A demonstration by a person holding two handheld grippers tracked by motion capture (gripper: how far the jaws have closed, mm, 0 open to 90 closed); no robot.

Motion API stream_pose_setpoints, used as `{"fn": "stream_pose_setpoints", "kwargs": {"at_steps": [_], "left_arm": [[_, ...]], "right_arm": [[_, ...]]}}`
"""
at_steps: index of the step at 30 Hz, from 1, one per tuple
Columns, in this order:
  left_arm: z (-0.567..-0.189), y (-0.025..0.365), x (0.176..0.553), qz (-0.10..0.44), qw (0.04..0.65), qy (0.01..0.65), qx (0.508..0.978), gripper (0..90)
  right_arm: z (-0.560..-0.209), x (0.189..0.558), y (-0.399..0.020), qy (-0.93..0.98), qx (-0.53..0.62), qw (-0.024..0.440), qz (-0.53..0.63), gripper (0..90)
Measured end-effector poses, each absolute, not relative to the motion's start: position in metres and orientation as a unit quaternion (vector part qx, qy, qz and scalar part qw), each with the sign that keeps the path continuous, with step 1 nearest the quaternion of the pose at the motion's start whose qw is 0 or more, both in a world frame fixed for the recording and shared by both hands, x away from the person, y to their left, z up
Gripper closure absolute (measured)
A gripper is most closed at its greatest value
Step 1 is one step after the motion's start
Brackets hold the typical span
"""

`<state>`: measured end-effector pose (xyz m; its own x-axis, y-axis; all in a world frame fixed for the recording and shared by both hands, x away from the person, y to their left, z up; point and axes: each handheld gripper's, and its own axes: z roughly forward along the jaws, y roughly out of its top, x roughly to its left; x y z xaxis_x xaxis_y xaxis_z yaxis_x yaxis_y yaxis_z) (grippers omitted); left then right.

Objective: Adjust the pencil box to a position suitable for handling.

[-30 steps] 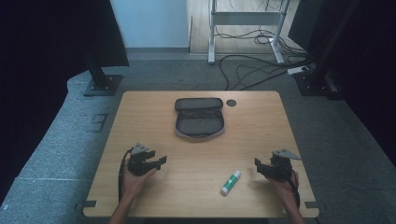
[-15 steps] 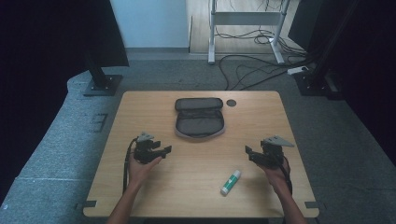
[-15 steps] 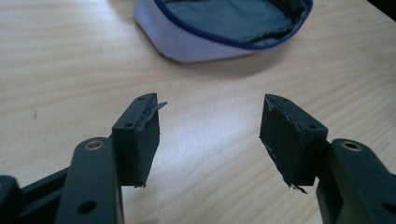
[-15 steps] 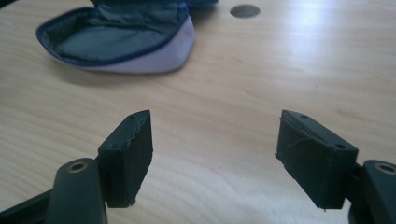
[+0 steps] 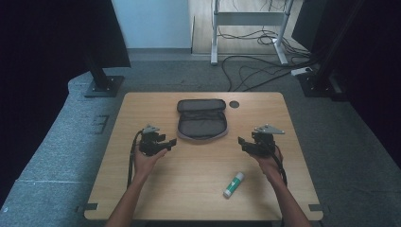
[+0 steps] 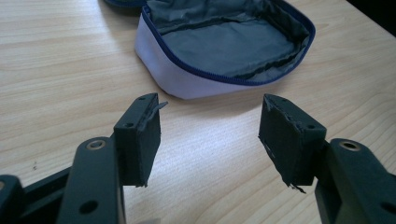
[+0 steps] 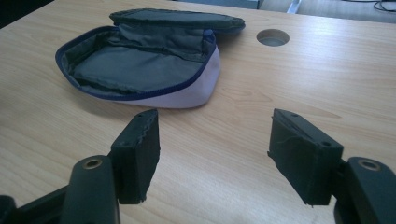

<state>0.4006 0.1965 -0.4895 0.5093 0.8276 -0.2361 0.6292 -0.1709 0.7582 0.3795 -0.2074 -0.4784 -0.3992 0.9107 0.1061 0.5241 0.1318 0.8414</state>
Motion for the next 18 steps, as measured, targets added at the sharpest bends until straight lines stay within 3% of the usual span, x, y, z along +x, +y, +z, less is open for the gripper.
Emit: {"fn": "stream_pose_setpoints", "kwargs": {"at_steps": [18], "left_arm": [[-0.481,0.183,0.431,0.134,0.411,0.485,0.760,39.5]], "right_arm": [[-0.484,0.413,-0.180,0.731,0.491,0.211,0.425,38.6]]}}
